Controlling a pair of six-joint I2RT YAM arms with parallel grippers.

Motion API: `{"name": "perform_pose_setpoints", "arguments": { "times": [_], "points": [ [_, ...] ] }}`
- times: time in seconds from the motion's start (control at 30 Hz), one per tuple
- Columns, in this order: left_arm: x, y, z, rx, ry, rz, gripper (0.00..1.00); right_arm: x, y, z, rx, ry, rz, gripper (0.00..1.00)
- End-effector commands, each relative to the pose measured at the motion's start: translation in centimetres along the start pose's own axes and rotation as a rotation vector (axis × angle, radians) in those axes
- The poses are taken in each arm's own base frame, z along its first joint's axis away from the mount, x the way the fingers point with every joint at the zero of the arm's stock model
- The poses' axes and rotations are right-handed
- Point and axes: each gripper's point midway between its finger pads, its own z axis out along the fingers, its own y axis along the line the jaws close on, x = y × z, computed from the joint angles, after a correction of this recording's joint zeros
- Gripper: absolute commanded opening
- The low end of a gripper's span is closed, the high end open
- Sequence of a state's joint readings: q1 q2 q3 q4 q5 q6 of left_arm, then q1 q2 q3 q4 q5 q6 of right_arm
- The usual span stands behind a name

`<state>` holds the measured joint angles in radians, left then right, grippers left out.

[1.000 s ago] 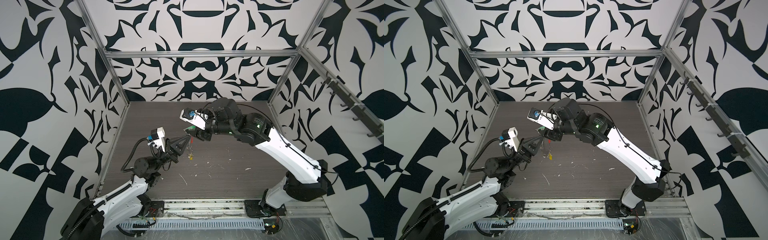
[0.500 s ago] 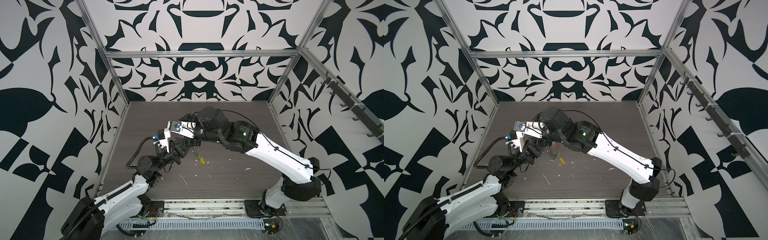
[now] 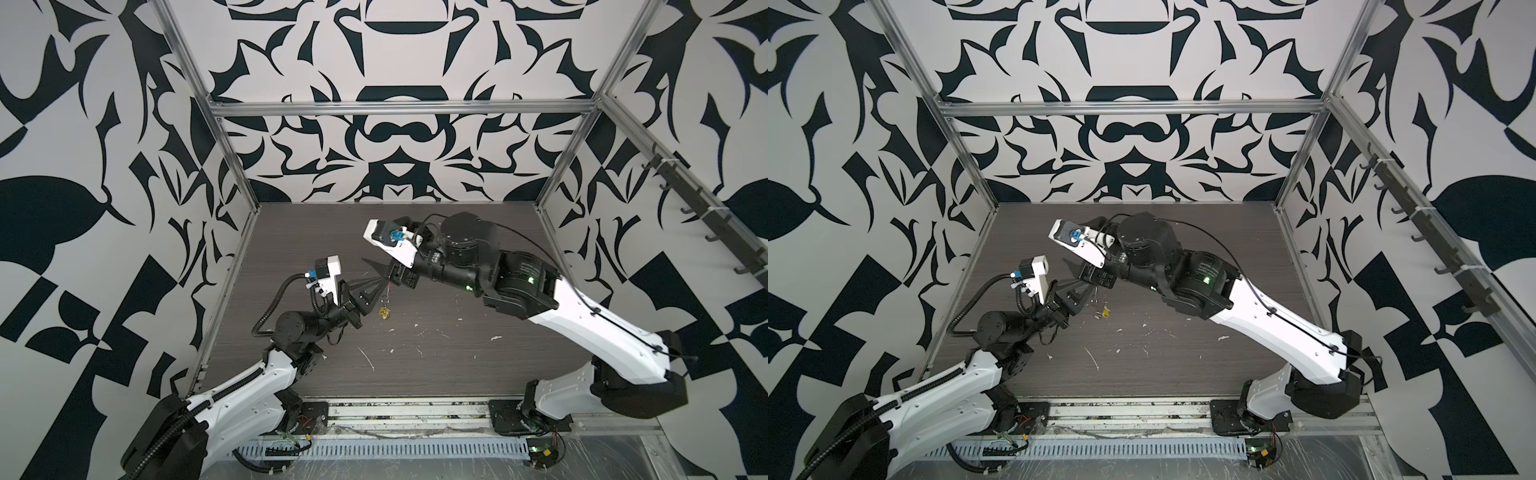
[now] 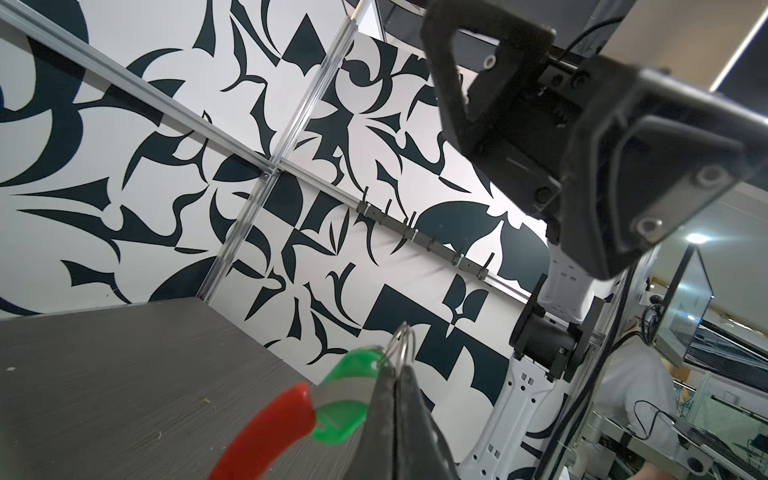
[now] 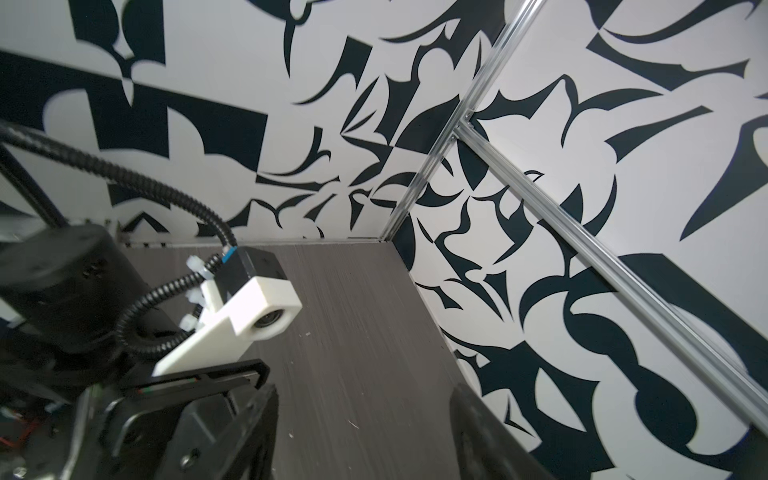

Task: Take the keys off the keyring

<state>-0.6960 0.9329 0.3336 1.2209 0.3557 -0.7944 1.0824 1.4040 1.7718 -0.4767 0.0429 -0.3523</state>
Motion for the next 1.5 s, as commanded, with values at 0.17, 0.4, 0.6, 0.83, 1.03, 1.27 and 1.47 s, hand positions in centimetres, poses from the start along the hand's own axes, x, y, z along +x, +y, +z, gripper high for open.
{"name": "perform_pose_setpoints", "arguments": {
  "times": [0.17, 0.4, 0.6, 0.83, 1.03, 1.27, 1.47],
  "points": [
    [-1.2, -0.2, -0.3, -0.017, -0.054, 0.016, 0.00, 2.5, -1.3, -3.0, -0.169, -0.066, 0.470, 0.54],
    [-1.8, 0.0, -0.6, -0.040, -0.083, 0.021, 0.00, 7.4, 1.5, -2.7, -0.253, 0.075, 0.577, 0.43],
    [-2.2, 0.0, -0.9, -0.051, -0.095, 0.027, 0.00, 9.6, 2.8, -2.3, -0.285, 0.133, 0.625, 0.30],
    [-2.4, 0.1, -1.0, -0.060, -0.102, 0.031, 0.00, 10.1, 5.2, -2.0, -0.429, 0.155, 0.650, 0.16],
    [-2.4, 0.0, -0.8, -0.051, -0.098, 0.026, 0.00, 10.0, 5.4, -0.9, -0.456, 0.138, 0.666, 0.10],
    [-2.3, -0.2, -0.8, -0.037, -0.096, 0.016, 0.00, 9.8, 4.7, 0.4, -0.431, 0.123, 0.652, 0.09],
    [-2.2, -0.3, -0.8, -0.028, -0.094, 0.012, 0.00, 9.3, 3.8, 0.9, -0.397, 0.102, 0.626, 0.09]
  ]
}}
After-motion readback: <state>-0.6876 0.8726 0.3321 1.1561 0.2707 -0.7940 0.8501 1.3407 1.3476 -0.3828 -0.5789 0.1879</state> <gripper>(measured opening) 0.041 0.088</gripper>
